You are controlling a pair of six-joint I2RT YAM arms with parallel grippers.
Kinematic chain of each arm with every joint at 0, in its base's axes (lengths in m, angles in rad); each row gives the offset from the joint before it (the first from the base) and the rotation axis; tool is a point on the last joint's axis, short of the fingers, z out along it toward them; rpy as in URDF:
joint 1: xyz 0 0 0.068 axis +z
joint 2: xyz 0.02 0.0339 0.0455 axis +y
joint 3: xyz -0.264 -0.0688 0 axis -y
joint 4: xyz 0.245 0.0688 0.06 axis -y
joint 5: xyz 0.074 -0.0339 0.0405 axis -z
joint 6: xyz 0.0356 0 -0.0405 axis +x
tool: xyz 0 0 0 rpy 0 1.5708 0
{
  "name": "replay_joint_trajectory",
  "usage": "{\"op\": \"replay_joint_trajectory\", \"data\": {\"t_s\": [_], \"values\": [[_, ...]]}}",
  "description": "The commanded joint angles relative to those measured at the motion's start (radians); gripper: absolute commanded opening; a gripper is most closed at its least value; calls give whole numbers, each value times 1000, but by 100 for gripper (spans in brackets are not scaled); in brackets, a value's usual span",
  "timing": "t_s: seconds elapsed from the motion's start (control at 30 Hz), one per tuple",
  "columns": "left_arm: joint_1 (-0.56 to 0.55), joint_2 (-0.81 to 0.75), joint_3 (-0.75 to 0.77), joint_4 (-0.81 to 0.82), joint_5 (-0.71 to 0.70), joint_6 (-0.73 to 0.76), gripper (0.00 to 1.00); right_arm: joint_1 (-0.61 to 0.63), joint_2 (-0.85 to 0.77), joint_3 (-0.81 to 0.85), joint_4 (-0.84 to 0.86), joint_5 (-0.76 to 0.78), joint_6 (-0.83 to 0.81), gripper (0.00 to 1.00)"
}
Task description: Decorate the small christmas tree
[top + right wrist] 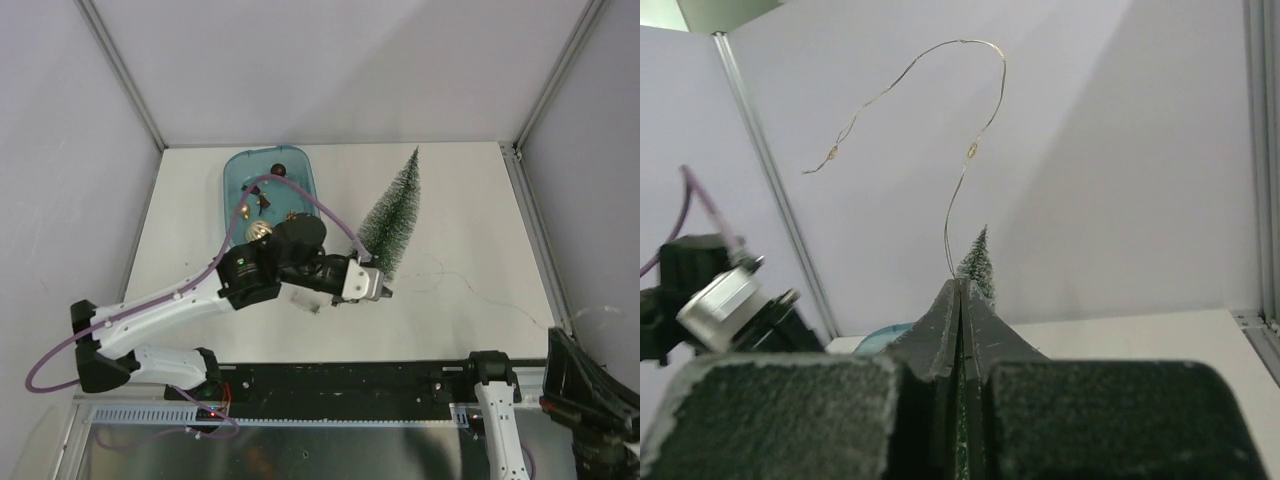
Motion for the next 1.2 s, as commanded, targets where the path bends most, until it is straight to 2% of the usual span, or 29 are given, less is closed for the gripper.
{"op": "replay_joint_trajectory", "data": {"t_s": [0.0, 0.17, 0.3, 0.63, 0.77, 1.0, 1.17], "values": [[-8, -106, -84, -34, 48, -68, 3, -19, 91, -61, 191, -29, 40, 0], [-9, -195, -165, -70, 48, -57, 5, -32, 166, -73, 277, -16, 56, 0], [-9, -273, -204, -131, 8, -18, 5, -55, 235, -100, 385, -65, 93, 0], [36, -480, -354, -158, -205, 15, 2, -59, 471, -134, 715, -223, 147, 0], [109, -512, -377, -157, -236, 21, 2, -65, 575, -134, 841, -277, 196, 0], [262, -544, -438, -165, -217, 62, 4, -61, 735, -134, 1044, -286, 193, 0], [384, -559, -495, -173, -209, 110, 4, 26, 862, -87, 1107, -262, 140, 0]]}}
